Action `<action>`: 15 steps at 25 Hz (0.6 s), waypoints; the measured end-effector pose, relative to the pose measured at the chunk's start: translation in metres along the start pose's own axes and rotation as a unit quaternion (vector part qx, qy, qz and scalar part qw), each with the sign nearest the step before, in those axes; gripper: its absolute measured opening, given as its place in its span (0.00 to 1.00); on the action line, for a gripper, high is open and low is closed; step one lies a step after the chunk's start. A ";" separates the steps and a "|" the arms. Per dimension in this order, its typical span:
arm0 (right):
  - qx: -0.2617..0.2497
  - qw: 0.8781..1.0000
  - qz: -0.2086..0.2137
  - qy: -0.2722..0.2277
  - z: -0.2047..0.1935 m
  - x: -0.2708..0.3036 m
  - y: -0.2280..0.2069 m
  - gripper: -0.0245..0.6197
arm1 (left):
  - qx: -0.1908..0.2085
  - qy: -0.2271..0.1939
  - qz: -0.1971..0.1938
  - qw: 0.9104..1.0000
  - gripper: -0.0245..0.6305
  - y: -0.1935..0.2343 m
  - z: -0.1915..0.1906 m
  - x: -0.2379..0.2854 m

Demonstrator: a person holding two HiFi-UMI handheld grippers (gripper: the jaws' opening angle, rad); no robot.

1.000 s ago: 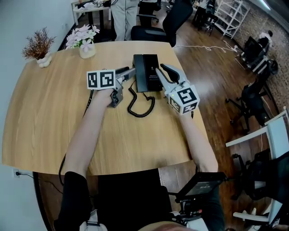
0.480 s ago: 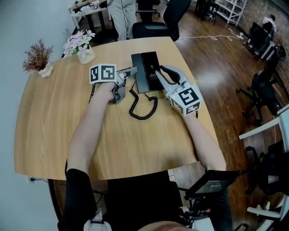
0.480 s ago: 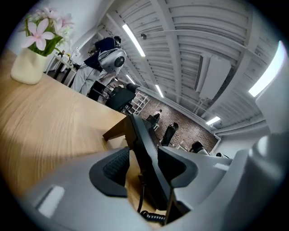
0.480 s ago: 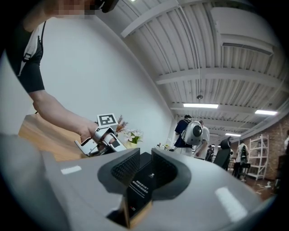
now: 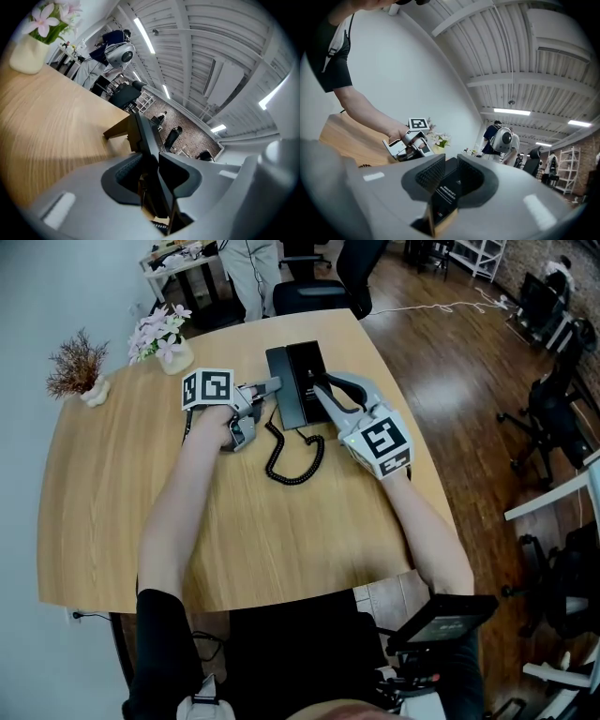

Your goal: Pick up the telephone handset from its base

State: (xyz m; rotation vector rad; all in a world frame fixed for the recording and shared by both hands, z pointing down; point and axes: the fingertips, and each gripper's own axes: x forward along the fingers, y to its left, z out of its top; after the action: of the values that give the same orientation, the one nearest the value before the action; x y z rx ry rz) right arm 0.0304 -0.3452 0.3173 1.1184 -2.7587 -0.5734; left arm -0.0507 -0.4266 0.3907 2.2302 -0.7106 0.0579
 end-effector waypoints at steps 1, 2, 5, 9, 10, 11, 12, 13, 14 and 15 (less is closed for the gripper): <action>0.000 1.000 0.000 0.001 0.000 0.000 -0.001 0.15 | -0.003 -0.001 -0.005 1.000 0.21 -0.001 -0.001 0.000; 0.002 1.000 -0.001 0.001 -0.001 0.000 -0.002 0.15 | -0.004 -0.002 -0.007 1.000 0.21 -0.002 -0.001 0.000; 0.009 1.000 -0.004 0.004 -0.004 0.000 -0.004 0.15 | -0.002 -0.003 -0.010 1.000 0.21 -0.002 0.000 0.002; 0.009 1.000 -0.001 0.003 -0.003 0.000 -0.003 0.15 | 0.007 -0.007 -0.029 1.000 0.22 -0.009 0.000 0.002; 0.008 1.000 0.000 0.003 -0.003 0.000 -0.002 0.15 | 0.009 -0.008 -0.034 0.999 0.22 -0.010 0.000 0.001; 0.007 1.000 0.002 0.003 -0.003 0.000 -0.001 0.15 | 0.010 -0.011 -0.039 0.999 0.22 -0.010 0.000 -0.001; 0.006 1.000 0.004 0.003 -0.003 0.000 0.000 0.15 | 0.011 -0.013 -0.044 0.999 0.21 -0.010 0.000 -0.002; 0.005 1.000 0.005 0.003 -0.003 0.001 0.001 0.15 | 0.012 -0.016 -0.050 0.999 0.21 -0.011 0.001 -0.003; 0.004 1.000 0.007 0.003 -0.003 0.001 0.002 0.15 | 0.014 -0.018 -0.055 0.998 0.21 -0.011 0.002 -0.004; 0.004 1.000 0.008 0.004 -0.003 0.001 0.002 0.15 | 0.017 -0.019 -0.058 0.998 0.21 -0.012 0.002 -0.004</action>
State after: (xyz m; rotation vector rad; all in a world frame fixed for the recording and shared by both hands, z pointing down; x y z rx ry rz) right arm 0.0289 -0.3454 0.3208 1.0963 -2.7634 -0.5553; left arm -0.0485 -0.4202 0.3803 2.3070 -0.6043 -0.0308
